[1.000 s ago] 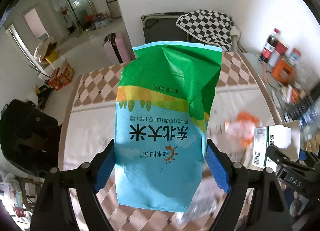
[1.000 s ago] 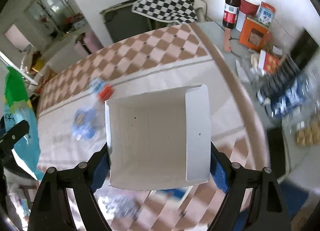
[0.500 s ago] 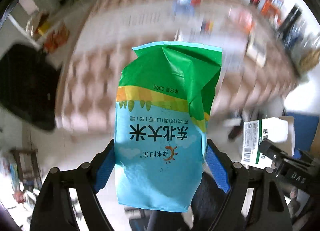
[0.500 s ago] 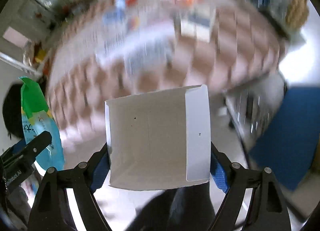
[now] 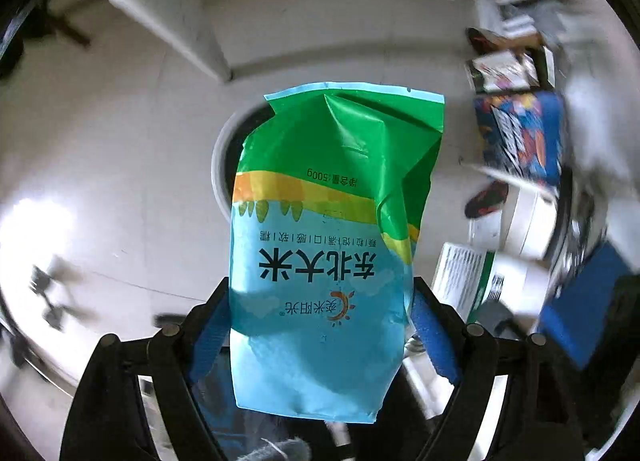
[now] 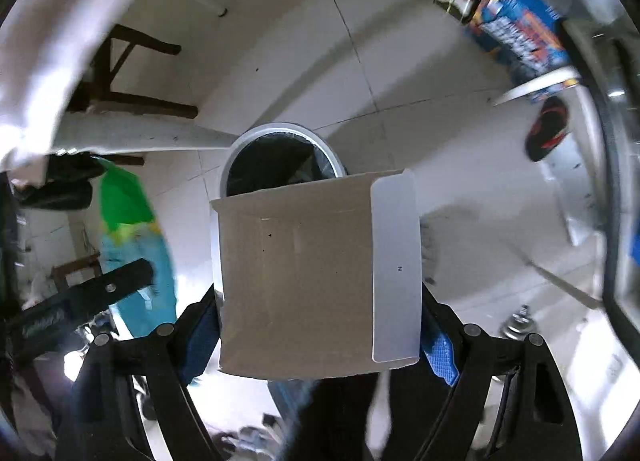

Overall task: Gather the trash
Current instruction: 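Carry the rice bag and white box to the bin and release both, then move both tools back over the table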

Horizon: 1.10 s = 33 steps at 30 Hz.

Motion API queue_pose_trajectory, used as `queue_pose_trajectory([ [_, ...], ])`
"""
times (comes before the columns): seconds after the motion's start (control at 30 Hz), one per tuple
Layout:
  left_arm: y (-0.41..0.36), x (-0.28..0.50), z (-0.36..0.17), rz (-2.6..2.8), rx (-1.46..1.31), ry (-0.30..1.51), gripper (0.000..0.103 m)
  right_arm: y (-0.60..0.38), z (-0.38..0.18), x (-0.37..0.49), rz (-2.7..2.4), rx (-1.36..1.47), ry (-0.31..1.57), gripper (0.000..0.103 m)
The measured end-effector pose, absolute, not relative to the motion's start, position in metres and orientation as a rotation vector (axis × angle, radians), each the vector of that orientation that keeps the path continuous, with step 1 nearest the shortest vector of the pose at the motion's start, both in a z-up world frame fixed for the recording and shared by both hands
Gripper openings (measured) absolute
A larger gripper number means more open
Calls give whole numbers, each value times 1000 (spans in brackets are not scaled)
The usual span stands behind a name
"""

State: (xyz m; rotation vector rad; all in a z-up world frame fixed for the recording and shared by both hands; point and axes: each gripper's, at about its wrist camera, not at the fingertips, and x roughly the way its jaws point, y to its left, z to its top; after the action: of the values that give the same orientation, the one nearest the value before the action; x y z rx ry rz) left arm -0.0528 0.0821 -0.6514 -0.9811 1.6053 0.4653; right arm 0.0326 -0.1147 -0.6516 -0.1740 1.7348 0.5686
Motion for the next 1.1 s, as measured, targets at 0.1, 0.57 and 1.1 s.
queue_pose_trajectory([
  [0.1,94,-43,-705,426,-1031,1583,87,-94,-698,31,565,-172,1747,87],
  [0.57,102,-71,-743,535,-825,1579,103,-59,-771,8,626,-334,1701,103],
  [1.1,94,-122,-618,625,-675,1555,103,-57,-656,0,553,-529,1599,103],
])
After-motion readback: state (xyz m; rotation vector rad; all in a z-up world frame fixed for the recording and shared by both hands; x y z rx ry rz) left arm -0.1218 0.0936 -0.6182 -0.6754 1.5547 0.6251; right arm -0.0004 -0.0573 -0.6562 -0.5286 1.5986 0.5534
